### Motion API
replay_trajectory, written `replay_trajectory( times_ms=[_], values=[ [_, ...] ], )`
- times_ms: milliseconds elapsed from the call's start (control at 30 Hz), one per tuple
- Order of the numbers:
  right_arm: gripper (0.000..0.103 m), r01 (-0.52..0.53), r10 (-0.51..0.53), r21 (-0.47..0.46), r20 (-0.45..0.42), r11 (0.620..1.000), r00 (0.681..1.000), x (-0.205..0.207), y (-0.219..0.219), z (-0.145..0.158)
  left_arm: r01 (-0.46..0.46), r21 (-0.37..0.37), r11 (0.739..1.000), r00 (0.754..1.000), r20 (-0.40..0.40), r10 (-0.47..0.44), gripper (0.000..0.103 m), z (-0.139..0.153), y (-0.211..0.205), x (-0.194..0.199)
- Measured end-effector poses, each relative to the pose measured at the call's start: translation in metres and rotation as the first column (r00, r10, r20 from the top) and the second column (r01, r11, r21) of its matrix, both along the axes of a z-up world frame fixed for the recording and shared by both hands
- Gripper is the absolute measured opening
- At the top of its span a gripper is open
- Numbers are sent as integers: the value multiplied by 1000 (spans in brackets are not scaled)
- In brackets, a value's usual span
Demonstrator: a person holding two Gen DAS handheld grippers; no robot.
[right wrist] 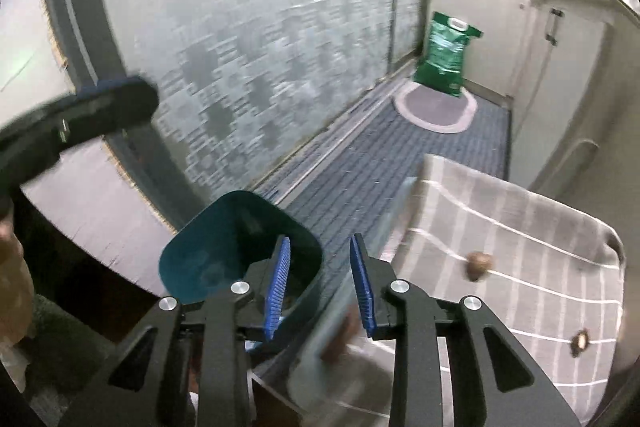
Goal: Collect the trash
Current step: 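Move both tools back over the checked cloth on the stool, then grasp the brown nut with the left tool while the right tool grasps the nut shell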
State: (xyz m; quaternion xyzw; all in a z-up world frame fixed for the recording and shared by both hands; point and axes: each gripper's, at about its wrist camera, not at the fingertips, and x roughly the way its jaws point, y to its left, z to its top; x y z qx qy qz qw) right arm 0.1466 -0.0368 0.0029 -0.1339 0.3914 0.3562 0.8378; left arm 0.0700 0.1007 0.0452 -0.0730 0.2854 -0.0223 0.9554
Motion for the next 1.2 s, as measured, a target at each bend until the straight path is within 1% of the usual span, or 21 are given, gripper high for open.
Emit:
replay_trajectory(
  times_ms=[100, 233, 367, 533, 767, 933, 1100, 1200],
  values=[
    [31, 42, -42, 16, -1, 999, 999, 11, -24, 3, 11, 8, 1000, 1000, -12, -11, 37, -5, -12, 8],
    [32, 104, -104, 9, 19, 995, 994, 23, -55, 3, 31, 22, 999, 999, -23, -30, 39, -9, -29, 19],
    [41, 148, -148, 7, 31, 989, 988, 29, -79, 0, 56, 30, 998, 998, -40, -55, 41, -16, -47, 32],
    [41, 189, -189, -4, 36, 982, 981, 35, -108, -5, 85, 44, 995, 994, -74, -81, 41, -28, -69, 48],
    [41, 257, -257, -1, 33, 966, 966, 46, -152, -10, 108, 61, 992, 990, -101, -101, 44, -38, -91, 63],
    [41, 281, -280, -19, 20, 960, 960, 55, -170, -21, 116, 81, 990, 985, -134, -105, 44, -50, -104, 75],
    [41, 286, -285, -38, 16, 958, 958, 57, -178, -31, 135, 92, 987, 980, -161, -119, 44, -61, -117, 86],
    [41, 289, -288, -42, 12, 956, 957, 59, -182, -35, 149, 117, 982, 976, -178, -127, 44, -68, -128, 92]
  ],
)
